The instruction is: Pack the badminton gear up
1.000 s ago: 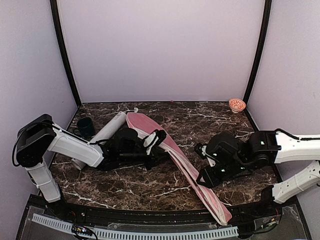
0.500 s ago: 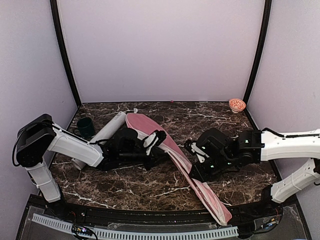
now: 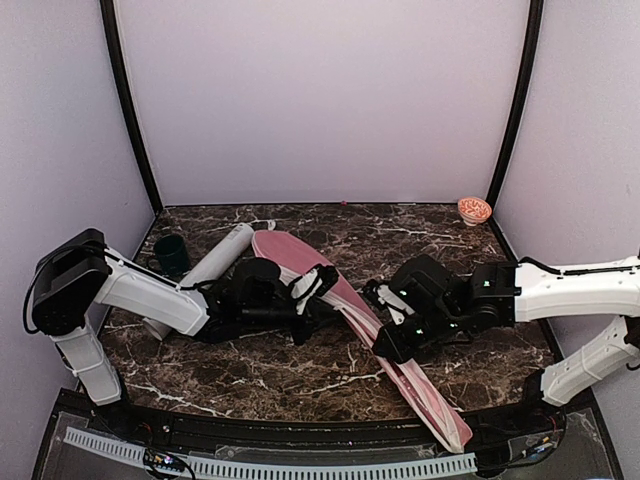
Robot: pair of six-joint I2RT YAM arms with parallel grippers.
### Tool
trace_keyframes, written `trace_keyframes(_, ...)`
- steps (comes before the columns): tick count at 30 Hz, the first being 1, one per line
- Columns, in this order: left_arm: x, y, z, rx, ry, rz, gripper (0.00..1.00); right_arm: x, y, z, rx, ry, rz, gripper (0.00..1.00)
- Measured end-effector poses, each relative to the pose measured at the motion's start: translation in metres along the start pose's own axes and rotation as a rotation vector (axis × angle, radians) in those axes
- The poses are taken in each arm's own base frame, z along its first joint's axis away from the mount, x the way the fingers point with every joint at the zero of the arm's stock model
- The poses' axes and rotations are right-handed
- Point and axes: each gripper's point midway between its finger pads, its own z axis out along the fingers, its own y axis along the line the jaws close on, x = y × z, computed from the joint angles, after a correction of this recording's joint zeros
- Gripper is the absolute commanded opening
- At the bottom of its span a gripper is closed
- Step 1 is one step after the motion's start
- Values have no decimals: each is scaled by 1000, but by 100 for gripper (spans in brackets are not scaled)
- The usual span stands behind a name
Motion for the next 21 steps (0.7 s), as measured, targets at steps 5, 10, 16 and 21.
trace_keyframes(5, 0, 0, 0, 1, 0, 4, 0, -6, -2, -4, 19, -15, -8, 27)
trace_keyframes(10, 0, 0, 0, 0, 0, 10, 0, -17, -10, -6, 34, -41, 4, 29)
trace_keyframes(16, 0, 0, 0, 0, 0, 11, 0, -21, -17, -7, 37, -48, 15, 25)
trace_keyframes(21, 0, 0, 0, 1, 0, 11, 0, -19, -11, 0, -3, -29, 3, 13)
